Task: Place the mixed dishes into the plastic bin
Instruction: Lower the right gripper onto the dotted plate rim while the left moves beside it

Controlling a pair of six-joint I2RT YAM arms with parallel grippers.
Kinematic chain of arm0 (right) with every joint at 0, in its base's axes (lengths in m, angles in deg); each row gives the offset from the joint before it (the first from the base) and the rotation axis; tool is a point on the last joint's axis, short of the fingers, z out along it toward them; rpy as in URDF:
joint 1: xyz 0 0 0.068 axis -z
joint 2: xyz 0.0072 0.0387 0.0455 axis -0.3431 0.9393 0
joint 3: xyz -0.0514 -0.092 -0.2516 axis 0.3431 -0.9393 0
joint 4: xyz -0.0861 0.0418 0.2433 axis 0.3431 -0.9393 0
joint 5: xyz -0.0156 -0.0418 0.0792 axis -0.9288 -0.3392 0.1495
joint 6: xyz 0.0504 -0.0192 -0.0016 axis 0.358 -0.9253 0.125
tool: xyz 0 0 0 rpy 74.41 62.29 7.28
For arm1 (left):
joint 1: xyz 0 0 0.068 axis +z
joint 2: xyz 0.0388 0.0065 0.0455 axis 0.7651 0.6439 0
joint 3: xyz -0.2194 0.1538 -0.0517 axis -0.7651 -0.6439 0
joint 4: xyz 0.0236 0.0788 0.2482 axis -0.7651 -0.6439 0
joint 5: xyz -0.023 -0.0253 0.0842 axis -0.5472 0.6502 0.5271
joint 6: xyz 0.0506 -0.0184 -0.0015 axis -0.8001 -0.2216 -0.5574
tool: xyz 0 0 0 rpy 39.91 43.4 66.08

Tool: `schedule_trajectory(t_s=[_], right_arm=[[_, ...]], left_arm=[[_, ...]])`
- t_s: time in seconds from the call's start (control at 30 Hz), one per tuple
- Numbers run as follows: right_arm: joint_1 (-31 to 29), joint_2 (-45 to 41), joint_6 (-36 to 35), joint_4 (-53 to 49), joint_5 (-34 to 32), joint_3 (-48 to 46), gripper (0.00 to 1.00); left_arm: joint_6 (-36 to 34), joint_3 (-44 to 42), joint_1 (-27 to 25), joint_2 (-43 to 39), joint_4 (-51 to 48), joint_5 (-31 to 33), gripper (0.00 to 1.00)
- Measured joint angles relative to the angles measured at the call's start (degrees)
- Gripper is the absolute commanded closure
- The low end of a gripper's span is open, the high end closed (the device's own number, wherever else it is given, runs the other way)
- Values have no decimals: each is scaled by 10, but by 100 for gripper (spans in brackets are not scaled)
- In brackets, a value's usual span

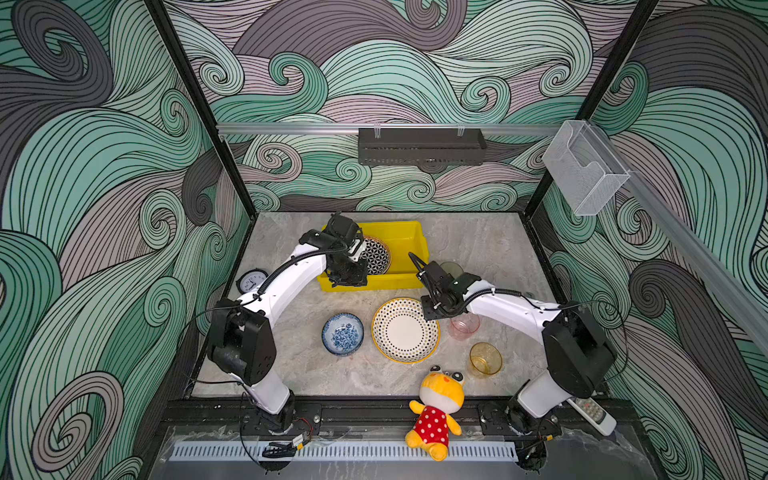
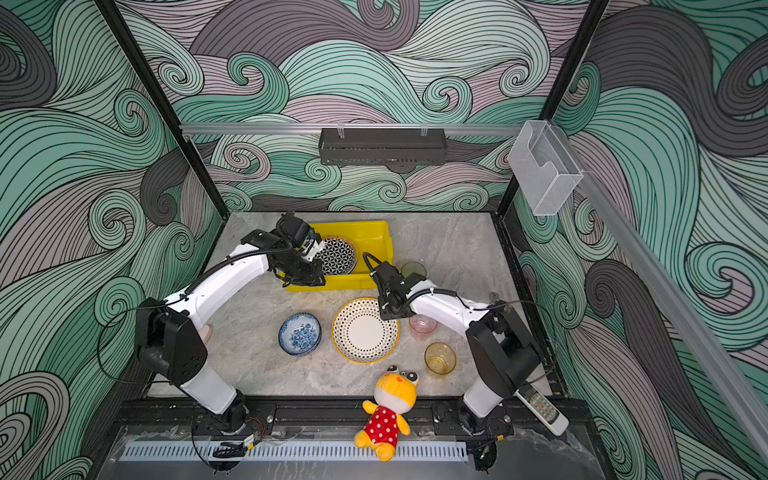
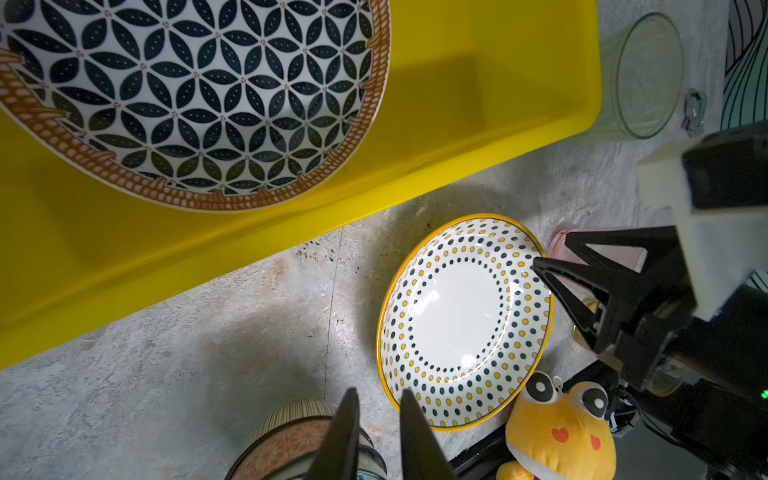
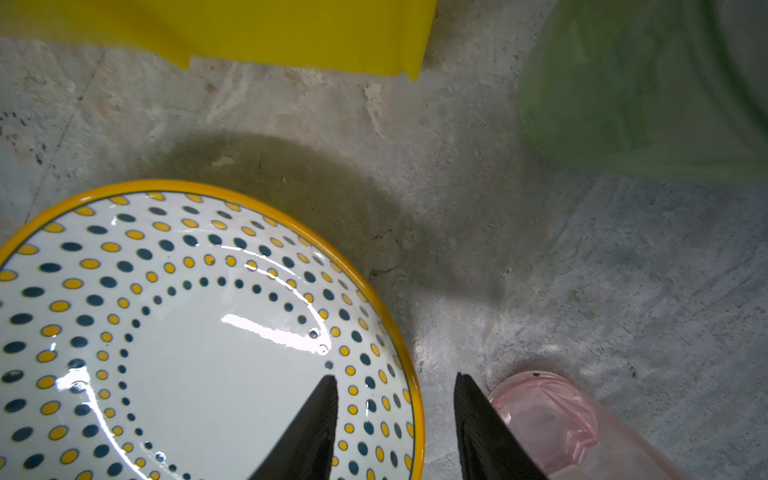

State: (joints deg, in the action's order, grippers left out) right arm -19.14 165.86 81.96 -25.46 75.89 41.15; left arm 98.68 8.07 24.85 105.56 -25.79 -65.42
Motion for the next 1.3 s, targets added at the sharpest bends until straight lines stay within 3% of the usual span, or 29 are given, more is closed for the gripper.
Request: schedule_trajectory(t_s=[0.5,1.3], right_arm=[[19,46,-13,21,49,4,59],[22,66,-20,21,73,11,80]], left_arm=[[-31,0,-21,24,-11,-21,77],[-54,2,-42,75,-23,-23,76]])
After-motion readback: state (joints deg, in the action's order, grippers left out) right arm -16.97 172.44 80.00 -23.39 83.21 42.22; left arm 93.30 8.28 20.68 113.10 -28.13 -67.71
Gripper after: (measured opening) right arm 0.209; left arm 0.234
